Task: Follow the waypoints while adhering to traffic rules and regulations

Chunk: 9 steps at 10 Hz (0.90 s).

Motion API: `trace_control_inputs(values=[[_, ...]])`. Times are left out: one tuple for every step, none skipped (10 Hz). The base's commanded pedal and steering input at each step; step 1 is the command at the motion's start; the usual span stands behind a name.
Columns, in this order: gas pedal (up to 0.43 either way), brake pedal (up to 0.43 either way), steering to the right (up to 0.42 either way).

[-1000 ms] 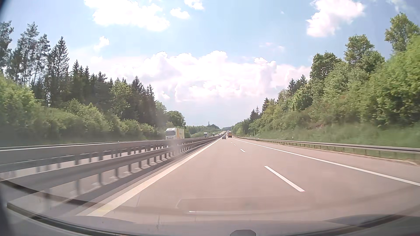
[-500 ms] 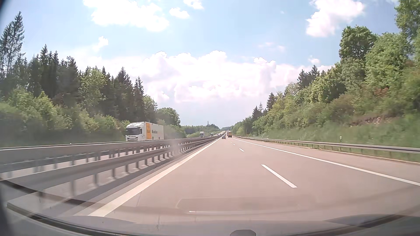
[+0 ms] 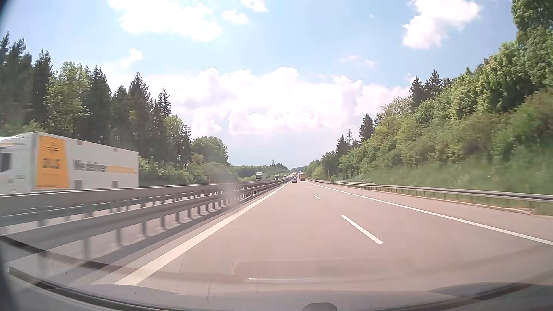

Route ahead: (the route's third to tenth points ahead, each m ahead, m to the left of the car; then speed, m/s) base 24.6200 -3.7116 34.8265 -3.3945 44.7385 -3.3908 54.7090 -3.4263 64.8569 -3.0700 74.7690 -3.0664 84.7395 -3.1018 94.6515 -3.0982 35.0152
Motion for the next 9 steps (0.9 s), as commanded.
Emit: trace_control_inputs(values=[[0.299, 0.0, -0.001], [0.299, 0.0, -0.001], [0.299, 0.0, -0.001], [0.299, 0.0, -0.001], [0.299, 0.0, -0.001], [0.299, 0.0, -0.001], [0.299, 0.0, -0.001], [0.299, 0.0, -0.001], [0.299, 0.0, -0.001]])
